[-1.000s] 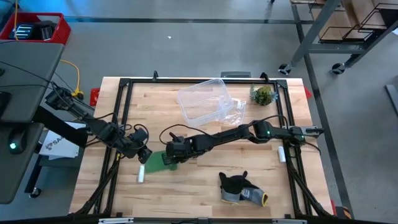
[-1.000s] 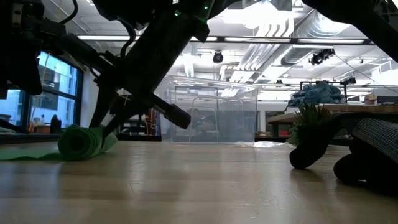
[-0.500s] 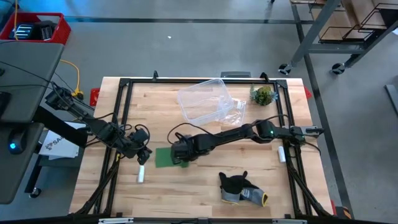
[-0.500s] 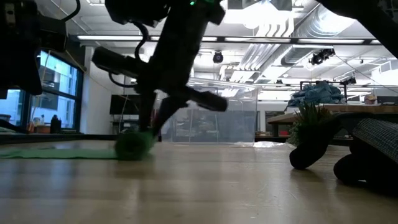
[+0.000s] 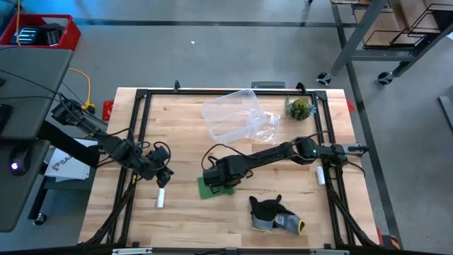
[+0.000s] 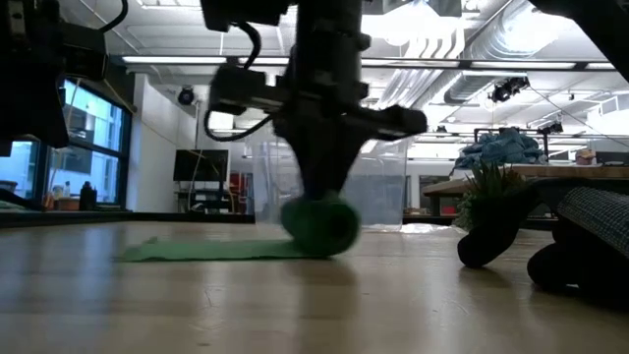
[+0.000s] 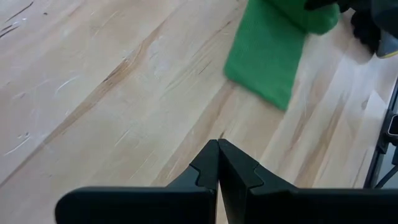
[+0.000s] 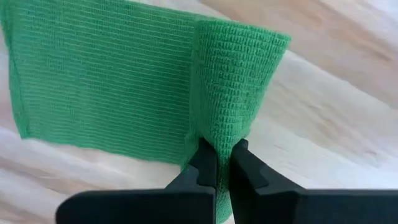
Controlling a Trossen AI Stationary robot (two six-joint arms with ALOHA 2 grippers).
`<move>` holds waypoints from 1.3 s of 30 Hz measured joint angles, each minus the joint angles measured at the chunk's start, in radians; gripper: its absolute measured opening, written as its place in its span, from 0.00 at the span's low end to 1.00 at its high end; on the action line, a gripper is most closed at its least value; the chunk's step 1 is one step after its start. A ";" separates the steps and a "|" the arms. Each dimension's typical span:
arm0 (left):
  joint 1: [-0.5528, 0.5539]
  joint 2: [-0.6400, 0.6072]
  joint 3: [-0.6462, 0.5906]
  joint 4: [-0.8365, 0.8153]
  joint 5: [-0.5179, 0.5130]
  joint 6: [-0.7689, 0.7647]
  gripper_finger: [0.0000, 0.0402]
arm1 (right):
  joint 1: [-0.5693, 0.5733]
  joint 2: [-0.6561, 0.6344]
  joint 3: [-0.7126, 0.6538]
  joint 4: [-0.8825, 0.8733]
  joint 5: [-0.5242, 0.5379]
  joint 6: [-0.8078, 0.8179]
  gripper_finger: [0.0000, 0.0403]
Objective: Roll bandage
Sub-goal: Roll the green bandage
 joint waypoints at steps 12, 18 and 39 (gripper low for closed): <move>0.000 0.000 0.000 0.006 -0.008 -0.003 0.00 | -0.029 -0.362 -0.487 0.258 0.003 0.078 0.00; 0.000 0.000 0.000 0.006 -0.021 0.007 0.00 | -0.020 -0.590 -0.818 0.374 0.027 0.275 0.00; 0.160 0.258 0.001 0.407 0.024 0.264 0.03 | 0.004 -0.650 -1.023 0.508 0.015 0.328 0.00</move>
